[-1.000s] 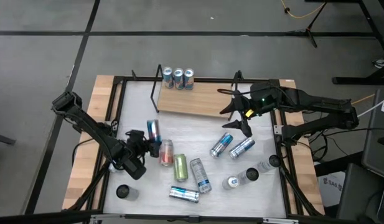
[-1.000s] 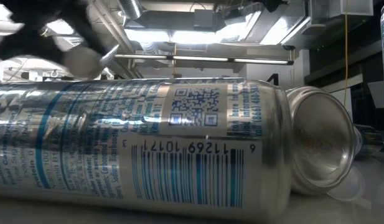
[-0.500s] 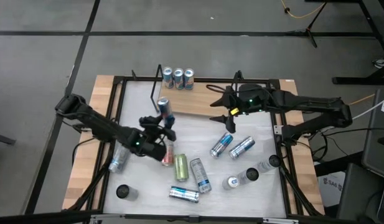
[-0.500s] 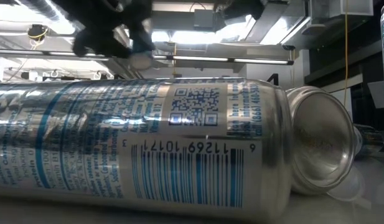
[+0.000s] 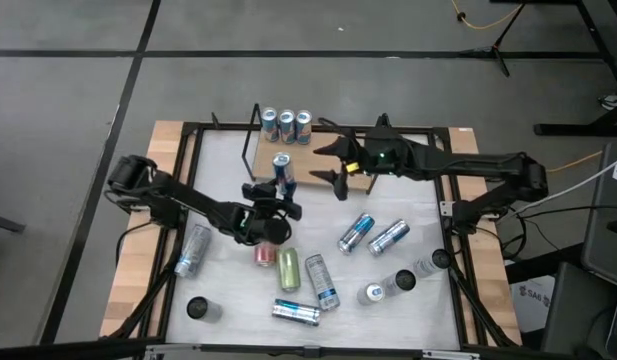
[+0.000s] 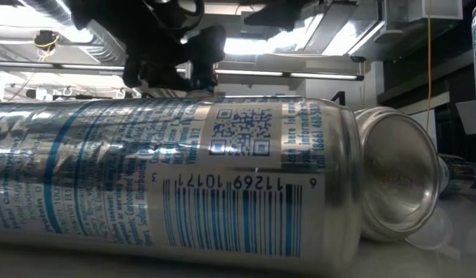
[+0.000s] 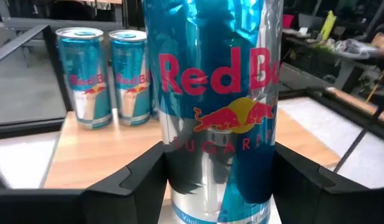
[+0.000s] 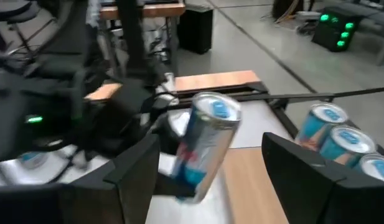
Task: Place canned beverage on shelf
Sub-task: Put the blue soda can on the shelf aligned with the other blue soda can
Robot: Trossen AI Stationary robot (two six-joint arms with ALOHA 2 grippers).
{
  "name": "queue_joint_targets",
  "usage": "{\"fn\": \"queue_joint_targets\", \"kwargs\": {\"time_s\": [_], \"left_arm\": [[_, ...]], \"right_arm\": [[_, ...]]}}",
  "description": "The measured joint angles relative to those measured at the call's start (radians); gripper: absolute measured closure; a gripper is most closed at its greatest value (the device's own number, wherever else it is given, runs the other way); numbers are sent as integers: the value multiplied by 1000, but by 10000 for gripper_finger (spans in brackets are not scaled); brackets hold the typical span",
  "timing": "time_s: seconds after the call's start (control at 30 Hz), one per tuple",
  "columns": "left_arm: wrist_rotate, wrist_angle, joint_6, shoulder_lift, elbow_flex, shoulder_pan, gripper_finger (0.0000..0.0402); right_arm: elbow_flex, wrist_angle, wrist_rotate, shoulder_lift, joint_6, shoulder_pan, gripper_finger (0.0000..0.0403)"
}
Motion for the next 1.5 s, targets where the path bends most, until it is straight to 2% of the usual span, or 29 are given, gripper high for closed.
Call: {"fn": "queue_joint_targets", "kwargs": {"time_s": [0.13,0.3,0.6,0.7,1.07,1.27,1.5], "left_arm": [[1,115,101,3,0,2,181],[3,327,328,3,0,-3,180],[37,597,611,3,0,-3,180],[84,641,645,3,0,0,179],[134,743,773,3,0,7,179],[225,793,806,3,0,34,179],[273,815,805,3,0,60,179]], "right_arm": [[0,36,-27,26,0,-31,132],[0,32,-118,30,0,-46,132],[0,40,-133,30,0,-45,132],[0,45,-133,30,0,-45,132],[0,46,-150,28,10,-43,132],[0,53,-232,29,11,-44,132],[0,55,-168,29,12,-30,132]]}}
